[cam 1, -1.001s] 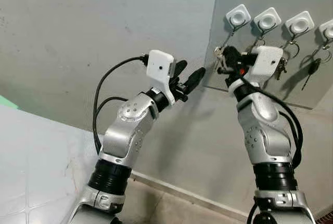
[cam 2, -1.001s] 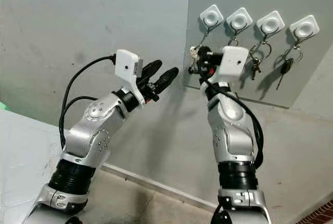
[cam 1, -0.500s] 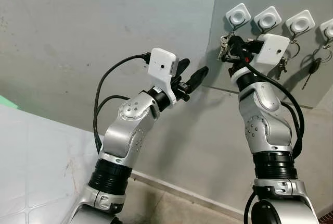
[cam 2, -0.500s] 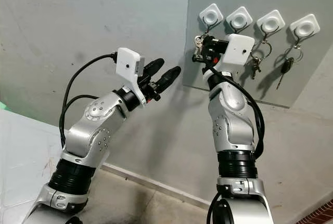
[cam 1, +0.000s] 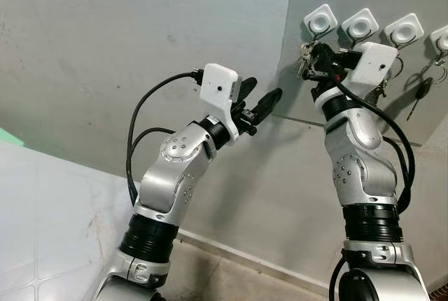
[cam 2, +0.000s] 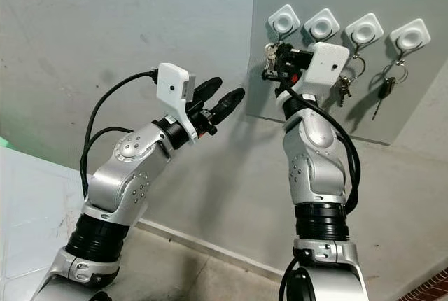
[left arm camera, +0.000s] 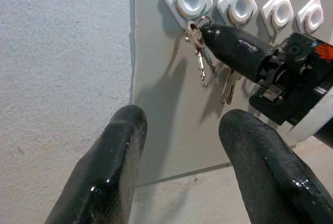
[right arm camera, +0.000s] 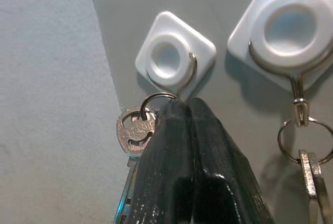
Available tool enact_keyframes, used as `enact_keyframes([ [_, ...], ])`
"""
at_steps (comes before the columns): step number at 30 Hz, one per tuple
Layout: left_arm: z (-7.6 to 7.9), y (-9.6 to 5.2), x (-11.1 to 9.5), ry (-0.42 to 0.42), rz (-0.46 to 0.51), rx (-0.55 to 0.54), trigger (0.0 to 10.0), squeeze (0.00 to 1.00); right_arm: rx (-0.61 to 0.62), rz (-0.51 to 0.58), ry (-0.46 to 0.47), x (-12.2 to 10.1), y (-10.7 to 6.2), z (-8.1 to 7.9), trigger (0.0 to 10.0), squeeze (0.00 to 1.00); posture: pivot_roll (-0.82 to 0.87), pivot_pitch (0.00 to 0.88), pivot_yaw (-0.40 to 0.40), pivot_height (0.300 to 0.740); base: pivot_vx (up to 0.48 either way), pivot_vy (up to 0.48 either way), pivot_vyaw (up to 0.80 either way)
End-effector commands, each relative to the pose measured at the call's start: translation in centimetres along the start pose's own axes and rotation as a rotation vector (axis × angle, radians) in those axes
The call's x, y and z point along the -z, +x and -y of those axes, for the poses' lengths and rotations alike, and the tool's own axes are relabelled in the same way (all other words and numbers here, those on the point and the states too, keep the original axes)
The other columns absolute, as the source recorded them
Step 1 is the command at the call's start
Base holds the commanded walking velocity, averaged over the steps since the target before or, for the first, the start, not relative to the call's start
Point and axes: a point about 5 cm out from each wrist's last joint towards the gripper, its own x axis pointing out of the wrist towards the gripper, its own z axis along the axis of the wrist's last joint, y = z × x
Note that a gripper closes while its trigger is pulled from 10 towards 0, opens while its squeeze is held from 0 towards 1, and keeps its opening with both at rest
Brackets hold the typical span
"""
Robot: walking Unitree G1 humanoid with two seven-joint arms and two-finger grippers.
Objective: Hang keys on a hook
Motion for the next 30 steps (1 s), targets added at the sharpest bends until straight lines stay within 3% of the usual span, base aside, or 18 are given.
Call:
enact_keyframes([
  [1,0.2,0.0,-0.3,0.005,0.008,0.011,10.0,0.00,-0.025,0.017,-0.012,-0.5,-0.1,-0.3,10.0,0.00,-0.06,0.008,0.039,0.740,0.000,0.000,0.00],
  [15,-0.1,-0.2,-0.3,0.005,0.006,-0.004,10.0,0.00,0.025,-0.076,0.043,-1.3,0.3,0.0,10.0,0.00,-0.06,0.025,0.026,0.740,0.000,0.000,0.00],
  [30,-0.2,-0.2,-0.3,0.002,0.006,-0.014,10.0,0.00,-0.010,-0.053,0.058,-3.8,0.6,-0.7,10.0,0.00,-0.07,0.028,0.025,0.740,0.000,0.000,0.00],
])
